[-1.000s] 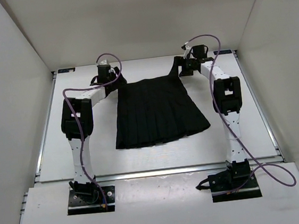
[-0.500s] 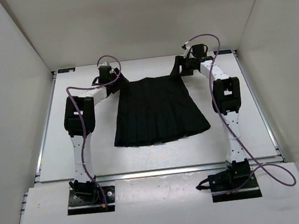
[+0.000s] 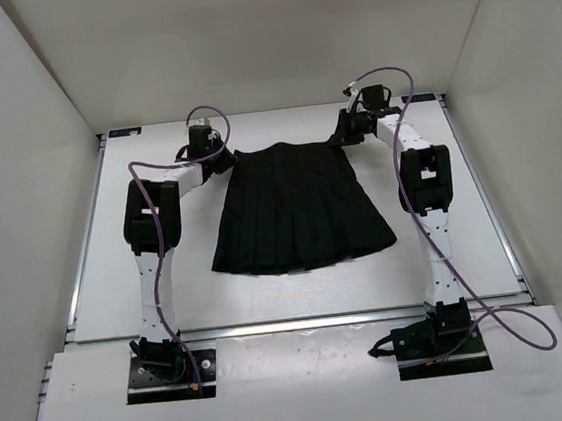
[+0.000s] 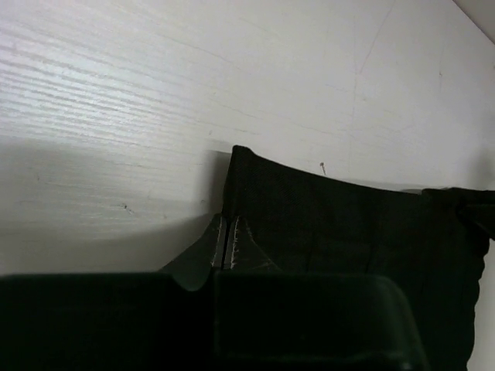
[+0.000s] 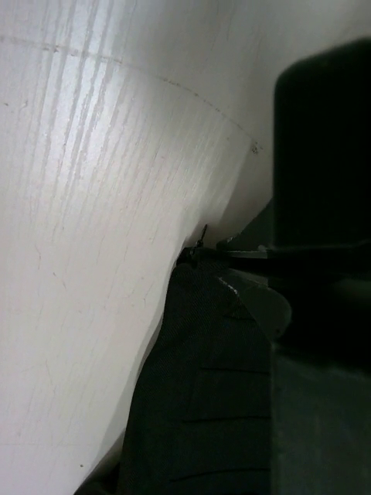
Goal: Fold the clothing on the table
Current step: Flatten the skirt out
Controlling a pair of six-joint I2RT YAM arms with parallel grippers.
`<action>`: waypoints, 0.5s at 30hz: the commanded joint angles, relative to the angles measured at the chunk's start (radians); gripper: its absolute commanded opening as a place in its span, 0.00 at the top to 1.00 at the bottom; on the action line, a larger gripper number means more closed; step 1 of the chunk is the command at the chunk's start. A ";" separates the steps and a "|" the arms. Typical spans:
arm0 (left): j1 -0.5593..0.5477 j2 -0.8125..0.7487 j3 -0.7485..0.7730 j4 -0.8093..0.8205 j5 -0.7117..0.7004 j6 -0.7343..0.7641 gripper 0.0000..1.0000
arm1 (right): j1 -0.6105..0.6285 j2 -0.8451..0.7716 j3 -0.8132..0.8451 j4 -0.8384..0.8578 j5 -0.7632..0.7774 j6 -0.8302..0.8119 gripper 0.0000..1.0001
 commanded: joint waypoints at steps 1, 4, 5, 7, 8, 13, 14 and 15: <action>-0.006 -0.038 0.039 0.067 0.040 0.044 1.00 | -0.025 -0.044 0.054 -0.011 0.011 -0.006 1.00; 0.001 -0.048 0.085 0.050 0.045 0.093 1.00 | -0.056 -0.117 0.050 0.010 -0.008 -0.009 1.00; 0.008 -0.058 0.115 0.045 0.048 0.107 1.00 | -0.070 -0.156 0.055 0.010 -0.002 -0.006 1.00; 0.022 -0.081 0.152 0.044 0.073 0.121 1.00 | -0.106 -0.223 0.056 0.016 -0.006 -0.002 0.99; 0.027 -0.106 0.181 0.044 0.091 0.135 1.00 | -0.125 -0.266 0.056 0.024 -0.023 0.000 1.00; 0.021 -0.236 0.260 0.039 0.155 0.219 1.00 | -0.139 -0.423 0.104 0.007 -0.060 -0.035 1.00; 0.004 -0.261 0.254 0.038 0.155 0.242 1.00 | -0.127 -0.479 0.110 -0.005 -0.057 -0.054 1.00; -0.005 -0.316 0.237 0.036 0.149 0.273 1.00 | -0.109 -0.531 0.098 -0.027 -0.046 -0.064 1.00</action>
